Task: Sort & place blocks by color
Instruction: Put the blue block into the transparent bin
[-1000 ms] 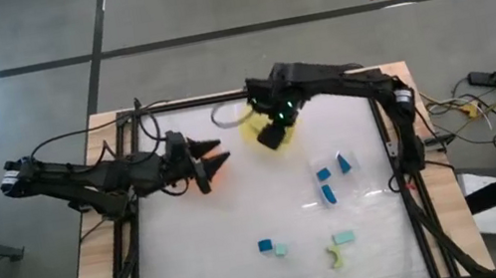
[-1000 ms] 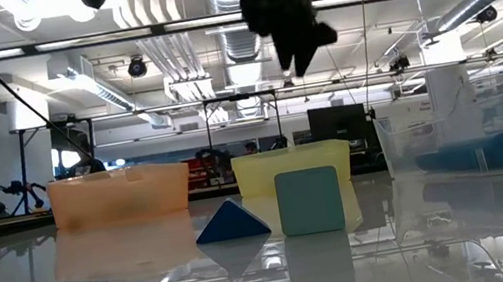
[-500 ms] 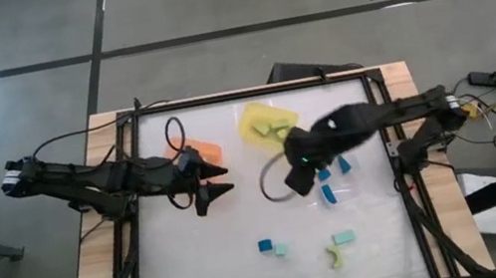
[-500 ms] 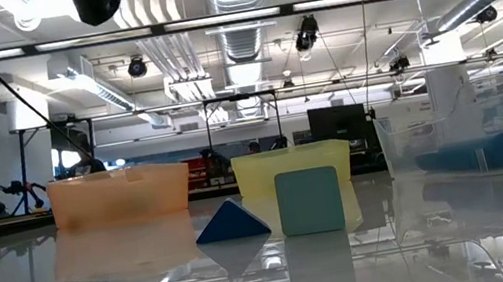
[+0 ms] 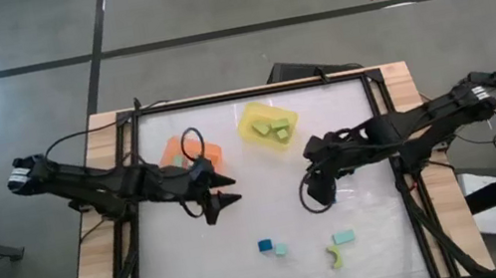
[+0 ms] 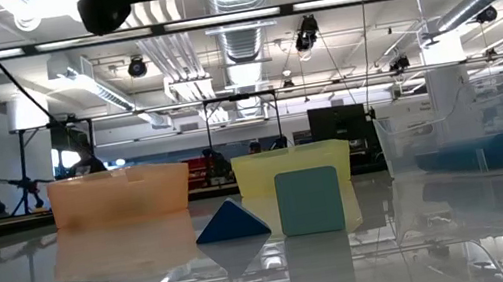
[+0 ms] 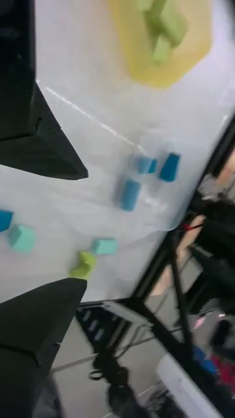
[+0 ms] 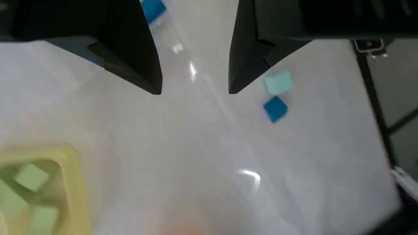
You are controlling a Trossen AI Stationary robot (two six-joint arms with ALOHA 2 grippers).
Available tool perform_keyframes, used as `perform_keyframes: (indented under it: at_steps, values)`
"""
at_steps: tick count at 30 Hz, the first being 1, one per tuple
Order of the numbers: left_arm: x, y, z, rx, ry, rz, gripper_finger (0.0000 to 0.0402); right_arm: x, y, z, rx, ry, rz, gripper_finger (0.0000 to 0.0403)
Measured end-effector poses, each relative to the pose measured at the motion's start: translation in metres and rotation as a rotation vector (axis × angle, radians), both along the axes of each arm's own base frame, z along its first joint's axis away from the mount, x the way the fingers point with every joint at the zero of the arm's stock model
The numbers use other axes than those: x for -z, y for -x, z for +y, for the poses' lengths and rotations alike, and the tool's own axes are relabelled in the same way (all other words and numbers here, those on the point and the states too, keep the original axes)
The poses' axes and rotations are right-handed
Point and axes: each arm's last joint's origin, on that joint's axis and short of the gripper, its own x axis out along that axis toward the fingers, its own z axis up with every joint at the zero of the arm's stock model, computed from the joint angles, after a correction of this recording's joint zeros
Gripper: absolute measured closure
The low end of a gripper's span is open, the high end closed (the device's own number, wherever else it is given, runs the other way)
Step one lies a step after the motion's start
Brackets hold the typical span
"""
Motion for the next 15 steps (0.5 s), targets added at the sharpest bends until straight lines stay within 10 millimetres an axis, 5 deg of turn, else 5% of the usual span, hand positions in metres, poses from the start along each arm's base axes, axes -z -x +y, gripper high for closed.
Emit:
perform_keyframes:
  at_steps: [15]
  values:
    - [0.028,-0.018,-0.052,0.175,0.04,0.205,0.0157,0.037,0.02,-0.005,-0.047,-0.04,-0.375,0.0239]
